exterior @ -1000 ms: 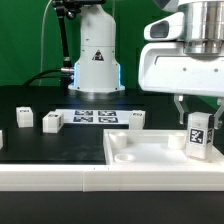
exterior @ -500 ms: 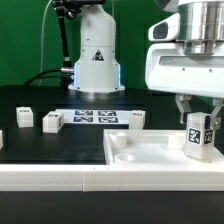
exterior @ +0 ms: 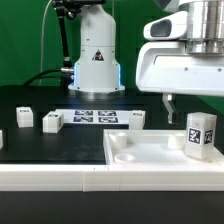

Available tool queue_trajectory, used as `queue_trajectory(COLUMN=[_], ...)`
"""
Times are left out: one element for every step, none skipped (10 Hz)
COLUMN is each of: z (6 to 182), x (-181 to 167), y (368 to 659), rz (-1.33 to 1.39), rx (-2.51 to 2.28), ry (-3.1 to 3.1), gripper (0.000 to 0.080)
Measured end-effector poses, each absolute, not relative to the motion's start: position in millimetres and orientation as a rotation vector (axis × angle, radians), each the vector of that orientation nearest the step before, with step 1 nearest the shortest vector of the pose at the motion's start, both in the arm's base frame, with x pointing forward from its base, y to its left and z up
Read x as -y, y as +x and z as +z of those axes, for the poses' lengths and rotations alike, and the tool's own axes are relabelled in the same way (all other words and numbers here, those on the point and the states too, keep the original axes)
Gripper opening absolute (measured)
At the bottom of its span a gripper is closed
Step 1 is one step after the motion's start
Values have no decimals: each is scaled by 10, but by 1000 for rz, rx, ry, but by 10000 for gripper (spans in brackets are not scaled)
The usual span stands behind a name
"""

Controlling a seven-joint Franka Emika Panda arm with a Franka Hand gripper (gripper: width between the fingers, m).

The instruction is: Assemble one leg

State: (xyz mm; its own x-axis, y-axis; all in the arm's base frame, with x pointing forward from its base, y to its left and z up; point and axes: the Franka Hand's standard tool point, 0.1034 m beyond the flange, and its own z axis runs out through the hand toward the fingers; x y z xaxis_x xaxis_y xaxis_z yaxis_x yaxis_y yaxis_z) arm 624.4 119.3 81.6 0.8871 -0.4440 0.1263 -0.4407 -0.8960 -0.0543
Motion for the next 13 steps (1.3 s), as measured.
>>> queue_trajectory(z=[818, 817, 818, 823, 823, 822, 820, 820, 820, 820, 823, 831, 827], x=[-1200, -1206, -1204, -1206, -1212, -1227, -1244, -1241, -1234, -1228, -1224, -1213, -1210], y=[6249, 6250, 6252, 6256, 6255, 6252, 6248, 6248, 6250, 6251, 6252, 6257, 6256], rz=[-218, -221, -223, -226, -226, -226, -226, -225, -224, -223, -223, -223, -222], rx=[-578, -441, -326, -164, -53, 48, 160, 281, 398, 489, 557, 652, 651], ry=[-3060, -3088, -3108, -3128, -3136, -3141, -3146, -3145, -3139, -3134, -3132, -3127, -3127], gripper=[646, 648, 648, 648, 648, 648, 648, 648, 648, 648, 648, 648, 648])
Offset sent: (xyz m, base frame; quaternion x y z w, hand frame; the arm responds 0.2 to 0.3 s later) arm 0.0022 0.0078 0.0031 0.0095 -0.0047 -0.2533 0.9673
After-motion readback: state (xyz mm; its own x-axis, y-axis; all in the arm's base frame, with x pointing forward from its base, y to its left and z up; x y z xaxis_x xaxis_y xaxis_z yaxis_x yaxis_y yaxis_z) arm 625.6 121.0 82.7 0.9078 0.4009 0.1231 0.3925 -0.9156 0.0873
